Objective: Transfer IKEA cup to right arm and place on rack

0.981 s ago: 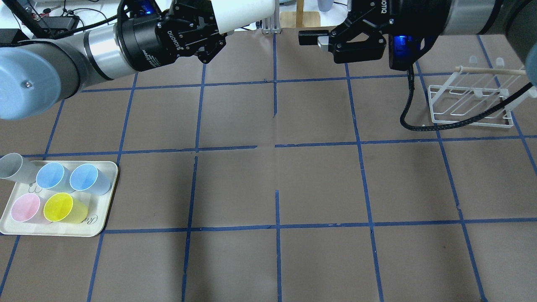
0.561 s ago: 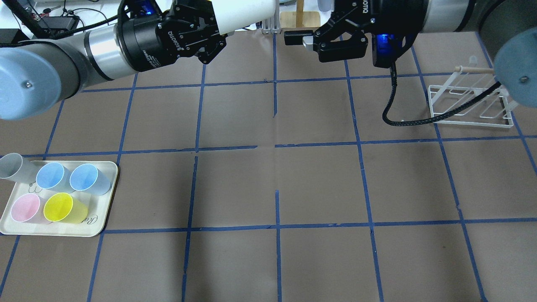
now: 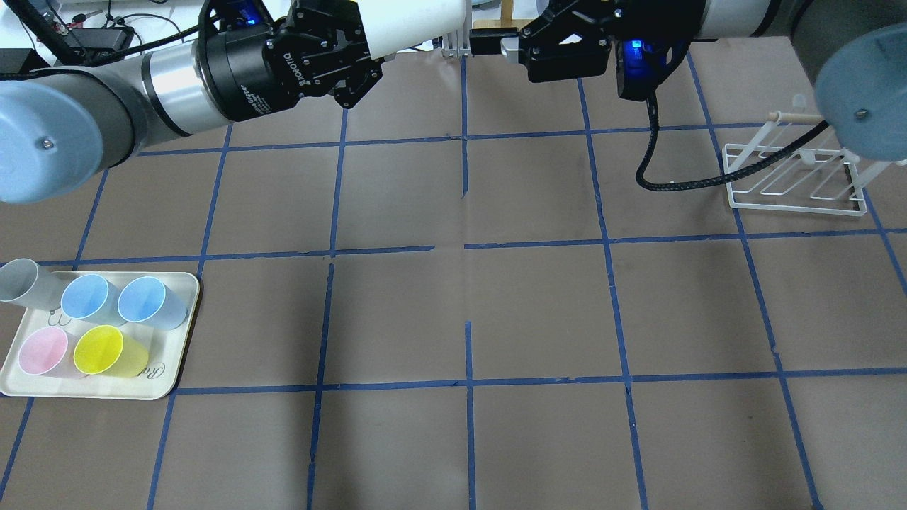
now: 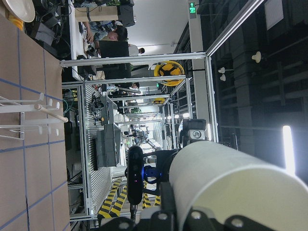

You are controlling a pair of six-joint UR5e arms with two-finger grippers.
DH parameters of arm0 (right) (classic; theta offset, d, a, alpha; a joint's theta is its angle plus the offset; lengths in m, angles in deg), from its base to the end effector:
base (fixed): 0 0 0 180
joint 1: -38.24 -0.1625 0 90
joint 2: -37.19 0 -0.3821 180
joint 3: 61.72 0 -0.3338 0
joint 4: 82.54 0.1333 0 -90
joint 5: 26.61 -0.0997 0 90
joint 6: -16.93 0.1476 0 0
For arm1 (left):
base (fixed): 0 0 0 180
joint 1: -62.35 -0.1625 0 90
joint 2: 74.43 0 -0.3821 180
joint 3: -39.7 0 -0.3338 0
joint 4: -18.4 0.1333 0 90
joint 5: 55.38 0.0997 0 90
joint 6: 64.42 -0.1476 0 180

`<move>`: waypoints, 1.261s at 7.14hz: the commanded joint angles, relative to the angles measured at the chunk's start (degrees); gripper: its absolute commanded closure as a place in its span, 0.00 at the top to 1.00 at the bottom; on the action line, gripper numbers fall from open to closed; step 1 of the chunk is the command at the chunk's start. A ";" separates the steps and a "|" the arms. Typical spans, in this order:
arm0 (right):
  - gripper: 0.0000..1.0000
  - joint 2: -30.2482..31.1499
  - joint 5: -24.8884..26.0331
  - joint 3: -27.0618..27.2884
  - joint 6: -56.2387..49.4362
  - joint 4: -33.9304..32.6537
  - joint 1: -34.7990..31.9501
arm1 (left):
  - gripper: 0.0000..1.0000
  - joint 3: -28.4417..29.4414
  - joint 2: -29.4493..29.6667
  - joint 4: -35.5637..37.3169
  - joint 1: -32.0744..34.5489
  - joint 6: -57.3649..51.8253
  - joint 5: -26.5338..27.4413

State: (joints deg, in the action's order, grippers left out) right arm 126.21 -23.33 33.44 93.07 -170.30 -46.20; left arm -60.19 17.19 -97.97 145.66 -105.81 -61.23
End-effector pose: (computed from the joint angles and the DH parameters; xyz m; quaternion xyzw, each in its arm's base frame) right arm 0.2371 -0.4610 0.4860 0.5122 0.5157 0.4389 0.5282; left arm -0.2286 -0.4556 0.4285 0.0410 -0.6768 0.0874 0.7298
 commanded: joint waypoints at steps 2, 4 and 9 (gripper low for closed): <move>1.00 -2.97 -0.82 -2.43 1.03 -1.80 -2.90 | 0.00 0.04 0.05 0.00 0.00 0.00 -0.04; 1.00 -3.85 -0.82 -2.52 1.03 -1.89 -3.81 | 0.00 0.04 0.05 0.00 0.00 0.00 -0.04; 0.61 -4.73 -0.03 -3.40 1.03 -1.89 -4.33 | 0.00 0.04 0.14 0.00 0.00 0.00 0.14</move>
State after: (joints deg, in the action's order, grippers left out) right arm 121.53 -23.46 30.09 94.10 -172.13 -50.44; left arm -60.15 17.30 -97.97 145.67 -105.81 -61.19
